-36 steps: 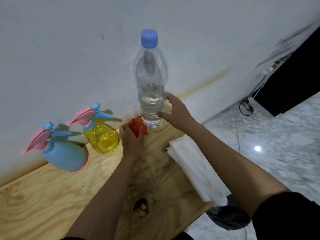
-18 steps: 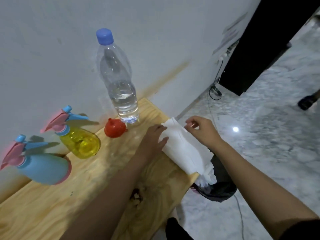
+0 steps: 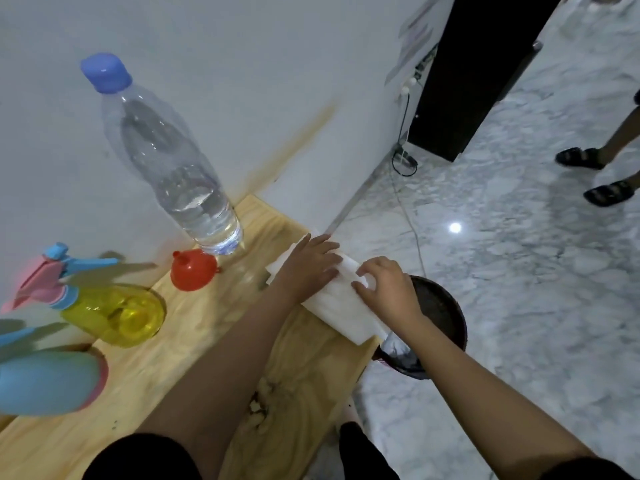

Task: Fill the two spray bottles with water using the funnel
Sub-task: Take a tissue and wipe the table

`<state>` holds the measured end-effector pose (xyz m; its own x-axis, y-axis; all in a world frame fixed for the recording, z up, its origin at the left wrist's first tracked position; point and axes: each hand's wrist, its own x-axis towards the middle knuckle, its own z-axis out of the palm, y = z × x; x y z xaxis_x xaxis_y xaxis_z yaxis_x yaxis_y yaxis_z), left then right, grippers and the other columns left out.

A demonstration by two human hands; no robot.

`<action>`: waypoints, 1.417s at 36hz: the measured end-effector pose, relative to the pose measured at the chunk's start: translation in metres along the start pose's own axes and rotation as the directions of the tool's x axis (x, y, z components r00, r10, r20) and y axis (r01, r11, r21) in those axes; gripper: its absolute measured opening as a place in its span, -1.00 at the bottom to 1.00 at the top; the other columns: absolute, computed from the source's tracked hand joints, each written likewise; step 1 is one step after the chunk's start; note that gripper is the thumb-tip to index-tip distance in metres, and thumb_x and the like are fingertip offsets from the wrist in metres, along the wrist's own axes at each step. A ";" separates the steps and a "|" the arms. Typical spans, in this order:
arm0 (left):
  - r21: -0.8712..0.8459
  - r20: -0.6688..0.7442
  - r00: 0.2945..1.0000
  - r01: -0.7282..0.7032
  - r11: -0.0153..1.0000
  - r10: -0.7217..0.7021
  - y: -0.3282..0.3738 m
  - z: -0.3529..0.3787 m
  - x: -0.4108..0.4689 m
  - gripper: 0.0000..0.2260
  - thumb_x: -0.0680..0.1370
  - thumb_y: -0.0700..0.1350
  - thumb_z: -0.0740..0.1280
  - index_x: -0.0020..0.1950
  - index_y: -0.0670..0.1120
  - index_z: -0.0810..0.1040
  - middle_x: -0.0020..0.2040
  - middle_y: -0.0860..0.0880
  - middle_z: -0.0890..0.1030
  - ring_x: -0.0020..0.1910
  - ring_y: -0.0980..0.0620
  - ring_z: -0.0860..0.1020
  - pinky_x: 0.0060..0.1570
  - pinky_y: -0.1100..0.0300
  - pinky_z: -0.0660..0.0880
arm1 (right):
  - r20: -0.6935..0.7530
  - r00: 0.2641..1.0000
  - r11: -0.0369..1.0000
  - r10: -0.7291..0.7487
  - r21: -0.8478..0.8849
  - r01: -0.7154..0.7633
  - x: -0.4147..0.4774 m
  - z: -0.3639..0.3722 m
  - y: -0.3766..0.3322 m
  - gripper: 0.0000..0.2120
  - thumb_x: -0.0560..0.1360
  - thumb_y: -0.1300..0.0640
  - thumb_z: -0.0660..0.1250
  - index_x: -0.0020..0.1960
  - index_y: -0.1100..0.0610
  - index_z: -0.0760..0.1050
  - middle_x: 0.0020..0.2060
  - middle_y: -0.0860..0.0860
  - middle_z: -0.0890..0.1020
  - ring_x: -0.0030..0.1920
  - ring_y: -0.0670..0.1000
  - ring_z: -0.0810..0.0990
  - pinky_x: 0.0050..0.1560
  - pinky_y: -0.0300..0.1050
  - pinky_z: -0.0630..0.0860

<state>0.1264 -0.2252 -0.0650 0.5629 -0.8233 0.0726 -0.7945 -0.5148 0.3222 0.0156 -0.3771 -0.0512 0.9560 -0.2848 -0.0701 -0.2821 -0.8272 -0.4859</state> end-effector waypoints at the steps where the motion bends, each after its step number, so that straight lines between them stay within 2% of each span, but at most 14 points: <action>1: -0.005 -0.028 1.000 -0.012 1.000 0.012 -0.002 0.001 0.000 -0.87 0.42 -0.22 0.41 -0.05 -0.15 0.68 0.14 -0.15 0.63 0.25 -0.21 0.52 0.30 -0.18 0.30 | -0.017 1.000 1.000 0.001 0.007 -0.001 0.000 0.001 0.000 -0.80 0.48 0.01 0.35 0.05 0.07 0.56 0.14 -0.02 0.52 0.19 0.06 0.45 0.09 -0.03 0.36; 2: -0.007 -0.059 0.998 -0.026 1.000 0.025 -0.005 0.002 0.000 -0.91 0.40 -0.20 0.39 -0.14 -0.13 0.68 0.06 -0.15 0.66 0.16 -0.21 0.58 0.22 -0.21 0.36 | -0.025 1.000 1.000 0.007 0.016 -0.007 0.001 0.001 0.001 -0.82 0.48 0.02 0.35 0.03 0.08 0.57 0.16 -0.02 0.52 0.20 0.05 0.43 0.11 -0.04 0.35; 4: -0.025 -0.078 0.996 -0.041 0.999 0.039 -0.004 0.000 0.000 -0.82 0.43 -0.13 0.27 -0.22 -0.12 0.66 -0.03 -0.13 0.68 0.08 -0.20 0.62 0.14 -0.24 0.42 | -0.027 1.000 0.999 0.016 0.050 -0.014 0.002 0.000 0.002 -0.83 0.48 0.04 0.35 0.01 0.10 0.58 0.19 -0.02 0.50 0.23 0.04 0.42 0.15 -0.02 0.35; 7: -0.071 -0.156 0.986 -0.071 0.995 0.059 -0.003 -0.001 -0.001 -0.75 0.45 -0.13 0.17 -0.19 -0.14 0.64 -0.05 -0.10 0.68 0.09 -0.16 0.62 0.18 -0.12 0.45 | -0.034 0.999 0.994 -0.002 0.113 0.005 0.003 -0.003 0.001 -0.86 0.49 0.07 0.35 0.00 0.12 0.56 0.14 -0.02 0.51 0.20 0.03 0.42 0.14 -0.06 0.31; 11: -0.024 -0.255 0.962 -0.106 0.994 0.096 -0.003 -0.004 -0.007 -0.76 0.49 -0.11 0.17 -0.11 -0.16 0.62 -0.08 -0.05 0.68 0.09 -0.10 0.62 0.27 0.04 0.25 | -0.018 1.000 0.984 -0.019 0.178 0.022 0.005 -0.014 -0.004 -0.89 0.53 0.10 0.29 -0.03 0.13 0.52 -0.03 -0.01 0.56 0.06 0.04 0.46 0.12 -0.03 0.34; 13: 0.014 -0.215 0.970 -0.114 0.993 0.114 -0.006 -0.006 -0.011 -0.70 0.51 0.00 0.18 -0.01 -0.15 0.61 -0.03 -0.06 0.68 0.13 -0.08 0.60 0.33 0.03 0.19 | 0.018 1.000 0.979 -0.011 0.206 0.007 0.007 -0.021 -0.006 -0.88 0.56 0.10 0.25 -0.04 0.14 0.48 -0.12 0.00 0.57 -0.02 0.06 0.49 0.12 0.03 0.38; 17: -0.012 -0.058 0.995 -0.077 0.997 0.077 -0.010 -0.013 -0.025 -0.37 0.44 0.29 0.18 0.30 -0.13 0.49 0.23 -0.09 0.57 0.31 -0.07 0.45 0.45 -0.01 0.02 | 0.025 1.000 0.972 -0.011 0.235 0.005 0.008 -0.029 -0.009 -0.87 0.58 0.12 0.21 0.00 0.18 0.43 -0.18 0.01 0.54 -0.11 0.11 0.52 0.04 0.06 0.43; 21: 0.022 0.052 0.996 -0.074 0.997 0.073 -0.013 -0.018 -0.040 -0.23 0.38 0.39 0.15 0.42 -0.08 0.38 0.36 -0.08 0.48 0.40 -0.03 0.35 0.45 0.07 -0.15 | 0.021 0.998 0.981 -0.058 0.187 0.054 0.003 -0.032 -0.011 -0.87 0.57 0.14 0.20 0.07 0.14 0.46 -0.12 0.02 0.59 -0.06 0.10 0.53 0.07 0.10 0.43; 24: 0.048 0.068 0.992 -0.105 0.993 0.102 -0.019 -0.014 -0.049 -0.32 0.41 0.31 0.30 0.40 -0.08 0.42 0.34 -0.08 0.50 0.40 -0.04 0.36 0.45 0.01 -0.10 | 0.031 0.994 0.985 -0.105 0.142 0.099 -0.004 -0.030 -0.011 -0.85 0.57 0.14 0.19 0.08 0.09 0.50 -0.07 -0.01 0.62 -0.01 0.08 0.53 0.10 0.08 0.40; 32: 0.107 -0.036 0.973 -0.221 0.969 0.226 -0.025 -0.007 -0.058 -0.59 0.32 -0.07 0.58 0.12 -0.14 0.62 0.04 -0.11 0.64 0.14 -0.14 0.59 0.24 -0.31 0.30 | 0.059 0.992 0.994 -0.111 0.019 0.110 -0.018 -0.016 -0.011 -0.82 0.57 0.08 0.19 0.11 0.04 0.52 0.04 -0.04 0.58 0.13 0.04 0.46 0.03 -0.07 0.21; 37: 0.058 -0.058 0.967 -0.243 0.968 0.247 -0.025 -0.005 -0.059 -0.64 0.25 -0.25 0.60 0.02 -0.16 0.65 0.01 -0.16 0.65 0.06 -0.16 0.62 0.18 -0.35 0.30 | 0.078 0.993 0.996 -0.094 0.020 0.092 -0.022 -0.012 -0.012 -0.81 0.58 0.07 0.19 0.09 0.05 0.53 0.05 -0.04 0.58 0.14 0.03 0.45 0.07 -0.06 0.21; 42: -0.066 0.002 0.977 -0.211 0.975 0.212 -0.028 -0.009 -0.056 -0.77 0.38 -0.16 0.41 0.00 -0.19 0.67 0.03 -0.20 0.65 0.05 -0.19 0.62 0.24 -0.26 0.22 | 0.092 0.992 0.997 -0.081 0.023 0.079 -0.022 -0.013 -0.011 -0.81 0.58 0.07 0.18 0.10 0.05 0.53 0.06 -0.04 0.57 0.13 0.03 0.46 0.08 -0.03 0.23; 47: -0.121 0.093 0.982 -0.152 0.981 0.164 -0.027 -0.017 -0.052 -0.80 0.45 -0.18 0.39 0.04 -0.20 0.66 0.09 -0.22 0.62 0.14 -0.20 0.57 0.33 -0.14 0.13 | 0.111 0.991 0.997 -0.077 0.027 0.074 -0.020 -0.012 -0.011 -0.81 0.58 0.07 0.18 0.10 0.04 0.53 0.05 -0.04 0.57 0.12 0.03 0.47 0.08 -0.04 0.24; 51: -0.111 0.114 0.982 -0.137 0.984 0.149 -0.025 -0.021 -0.052 -0.78 0.49 -0.14 0.35 0.07 -0.19 0.66 0.11 -0.20 0.62 0.16 -0.20 0.55 0.34 -0.11 0.20 | 0.125 0.989 0.997 -0.080 0.023 0.077 -0.020 -0.013 -0.012 -0.80 0.58 0.01 0.18 0.10 0.02 0.53 0.06 -0.07 0.57 0.12 0.02 0.48 0.08 -0.04 0.24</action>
<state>0.1217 -0.1642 -0.0575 0.4082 -0.9128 0.0122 -0.8337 -0.3673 0.4123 -0.0016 -0.3674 -0.0329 0.9780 -0.1551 -0.1396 -0.2052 -0.8354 -0.5099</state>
